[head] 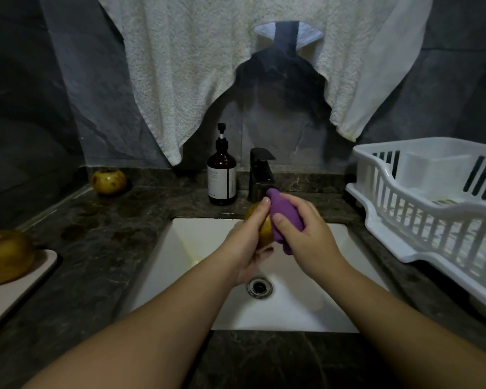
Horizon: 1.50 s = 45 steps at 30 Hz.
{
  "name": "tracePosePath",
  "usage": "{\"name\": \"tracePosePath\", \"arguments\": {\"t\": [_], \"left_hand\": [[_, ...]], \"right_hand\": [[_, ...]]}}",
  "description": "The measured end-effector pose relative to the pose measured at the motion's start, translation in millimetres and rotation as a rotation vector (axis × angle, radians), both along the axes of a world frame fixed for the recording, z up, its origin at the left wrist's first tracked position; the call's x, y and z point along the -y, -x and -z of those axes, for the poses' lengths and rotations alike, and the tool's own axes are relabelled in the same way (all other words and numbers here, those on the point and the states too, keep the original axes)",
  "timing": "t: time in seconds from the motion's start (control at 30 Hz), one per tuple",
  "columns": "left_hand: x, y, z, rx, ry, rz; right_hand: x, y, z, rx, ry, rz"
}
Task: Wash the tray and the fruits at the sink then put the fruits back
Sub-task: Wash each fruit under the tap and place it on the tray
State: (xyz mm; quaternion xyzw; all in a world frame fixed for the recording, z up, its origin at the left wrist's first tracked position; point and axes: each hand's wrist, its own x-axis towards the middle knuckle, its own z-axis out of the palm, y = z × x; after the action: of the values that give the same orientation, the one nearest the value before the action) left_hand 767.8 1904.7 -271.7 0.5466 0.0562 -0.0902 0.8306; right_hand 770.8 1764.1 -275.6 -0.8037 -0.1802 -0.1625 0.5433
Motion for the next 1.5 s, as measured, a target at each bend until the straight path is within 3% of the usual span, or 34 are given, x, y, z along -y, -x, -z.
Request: {"name": "tracePosePath", "arguments": {"t": [0.13, 0.2, 0.3, 0.4, 0.5, 0.63, 0.77, 0.9, 1.07, 1.17, 1.37, 1.5], "left_hand": [[-2.1, -0.9, 0.4, 0.026, 0.132, -0.043], [0.1, -1.1, 4.9, 0.004, 0.086, 0.013], [-3.6, -7.0, 6.7, 0.051, -0.007, -0.06], [-4.5, -9.1, 6.5, 0.028, 0.09, -0.071], [-3.4, -8.4, 8.7, 0.0, 0.016, -0.001], [-5.8, -8.8, 6.7, 0.038, 0.065, -0.045], [-2.8, -6.8, 8.4, -0.018, 0.026, 0.031], [-6.9, -7.9, 6.6, 0.017, 0.036, -0.049], [-6.3, -6.7, 5.5, -0.061, 0.032, 0.042], [-7.9, -9.5, 4.1, -0.019, 0.038, -0.032], [-4.6, -5.4, 2.1, -0.133, 0.195, 0.07], [-4.4, -2.9, 2.5, -0.057, 0.114, 0.081]], "right_hand": [[-0.2, -5.0, -1.1, -0.07, -0.097, -0.005], [-0.7, -2.4, 1.1, -0.02, -0.031, 0.011], [0.4, -2.8, 2.5, -0.034, -0.039, -0.003], [0.7, -5.9, 1.0, -0.074, -0.089, 0.005], [0.4, -3.1, 3.6, -0.001, 0.032, 0.012], [1.5, -7.1, 1.7, -0.08, -0.084, 0.005], [2.9, -3.6, 4.8, 0.028, 0.025, 0.029], [3.4, -6.6, 3.6, -0.118, -0.092, -0.019], [2.6, -4.0, 8.2, -0.022, 0.032, -0.003], [2.5, -6.2, 6.0, -0.163, -0.099, -0.023], [-0.8, -3.0, 5.6, -0.025, 0.008, 0.03], [0.4, -6.7, 3.0, -0.093, -0.015, 0.049]]}}
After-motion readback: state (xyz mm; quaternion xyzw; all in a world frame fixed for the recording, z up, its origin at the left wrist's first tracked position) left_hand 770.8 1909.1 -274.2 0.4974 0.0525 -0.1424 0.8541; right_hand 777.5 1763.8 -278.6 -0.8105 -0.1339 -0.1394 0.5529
